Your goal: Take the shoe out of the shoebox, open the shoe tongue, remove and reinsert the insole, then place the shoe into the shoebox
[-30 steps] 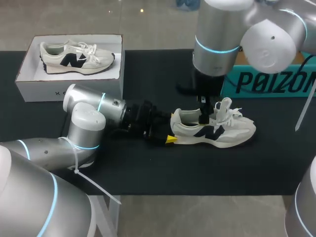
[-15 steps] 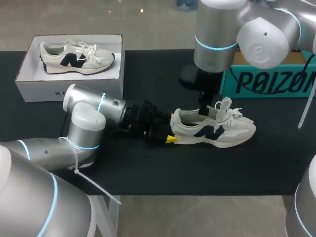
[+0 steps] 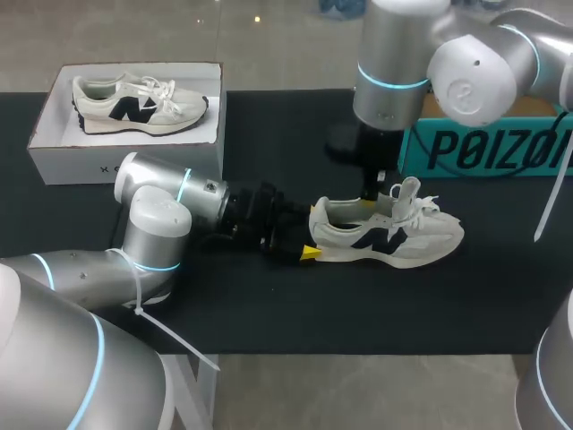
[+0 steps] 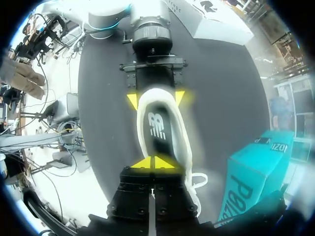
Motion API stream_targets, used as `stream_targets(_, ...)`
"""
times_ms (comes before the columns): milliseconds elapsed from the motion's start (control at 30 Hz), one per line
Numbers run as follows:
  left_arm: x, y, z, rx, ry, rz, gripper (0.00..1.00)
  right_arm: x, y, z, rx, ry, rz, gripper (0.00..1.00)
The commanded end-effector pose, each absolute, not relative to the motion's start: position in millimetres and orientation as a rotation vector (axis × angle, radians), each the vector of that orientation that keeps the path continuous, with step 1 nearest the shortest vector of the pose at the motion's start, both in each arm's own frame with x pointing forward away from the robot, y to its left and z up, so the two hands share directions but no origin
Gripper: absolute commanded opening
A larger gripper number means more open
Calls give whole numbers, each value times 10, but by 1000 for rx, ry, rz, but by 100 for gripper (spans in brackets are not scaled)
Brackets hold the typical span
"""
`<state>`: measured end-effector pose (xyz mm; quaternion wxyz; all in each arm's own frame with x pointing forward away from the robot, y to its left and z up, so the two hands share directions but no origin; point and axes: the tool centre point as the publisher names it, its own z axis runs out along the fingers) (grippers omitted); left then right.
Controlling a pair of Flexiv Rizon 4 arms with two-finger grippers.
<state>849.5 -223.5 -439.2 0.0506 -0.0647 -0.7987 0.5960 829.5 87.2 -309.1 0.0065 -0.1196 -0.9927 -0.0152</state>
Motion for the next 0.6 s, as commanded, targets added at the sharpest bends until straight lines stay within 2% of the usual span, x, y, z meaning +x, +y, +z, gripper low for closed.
stream_targets(33,8501,-2248,-4441,-198,-2430,1815,0,8294,894,-3153,-365,-3104,-61,0)
stream_targets(600,8501,-2248,-4441,-198,-2430,1815,0,8294,895,-3161,-362,-3102,-59,0)
